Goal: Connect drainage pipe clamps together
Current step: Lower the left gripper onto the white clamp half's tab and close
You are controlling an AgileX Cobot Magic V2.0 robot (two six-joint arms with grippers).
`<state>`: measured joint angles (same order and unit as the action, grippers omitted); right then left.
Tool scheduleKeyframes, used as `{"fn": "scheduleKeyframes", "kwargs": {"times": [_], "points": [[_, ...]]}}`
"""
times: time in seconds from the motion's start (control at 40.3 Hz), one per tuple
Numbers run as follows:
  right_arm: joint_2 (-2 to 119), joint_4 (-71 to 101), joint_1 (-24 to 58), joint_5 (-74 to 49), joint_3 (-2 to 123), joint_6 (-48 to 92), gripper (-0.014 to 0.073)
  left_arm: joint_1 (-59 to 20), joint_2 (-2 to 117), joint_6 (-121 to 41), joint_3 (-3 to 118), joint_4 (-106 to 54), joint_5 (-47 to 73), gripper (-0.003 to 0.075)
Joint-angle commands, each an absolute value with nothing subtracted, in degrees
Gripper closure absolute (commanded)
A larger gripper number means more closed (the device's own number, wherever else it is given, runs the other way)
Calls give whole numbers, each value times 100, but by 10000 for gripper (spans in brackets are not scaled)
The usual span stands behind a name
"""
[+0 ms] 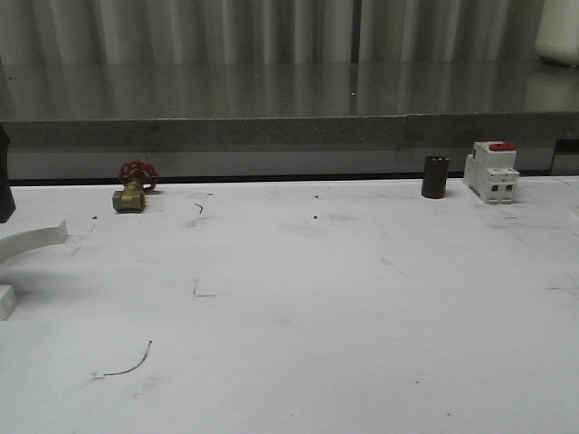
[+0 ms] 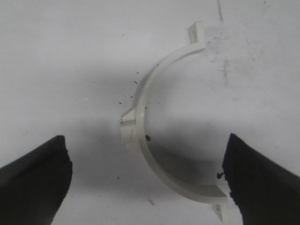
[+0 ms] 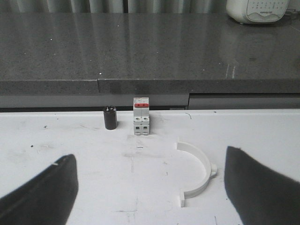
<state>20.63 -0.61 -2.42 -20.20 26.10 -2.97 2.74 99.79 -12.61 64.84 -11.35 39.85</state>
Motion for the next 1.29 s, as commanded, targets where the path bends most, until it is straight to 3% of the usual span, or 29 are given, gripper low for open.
{"fn": "scheduleKeyframes", "kwargs": {"times": [0.0,0.149,0.496,0.917,1.14,1.264], "points": [[2146,-139,-265,-1584,2817,-239,-57,314,10064,-1401,6799,-1232,4018,105],[2146,-139,-265,-1584,2817,-239,-57,314,10457,-1513,6978,-1198,4055,124],[2146,-139,-265,-1584,2817,-239,-57,314,10733,-1629,7113,-1075,4035,332],[2146,-139,-265,-1584,2817,-239,-57,314,10733,-1715,7113,-1093,4025,384],[2146,-139,-265,-1584,2817,-239,-57,314,10733,-1715,7113,-1093,4094,527],[2146,-139,-265,-1584,2817,-239,-57,314,10733,-1718,7113,-1093,4094,563]]}}
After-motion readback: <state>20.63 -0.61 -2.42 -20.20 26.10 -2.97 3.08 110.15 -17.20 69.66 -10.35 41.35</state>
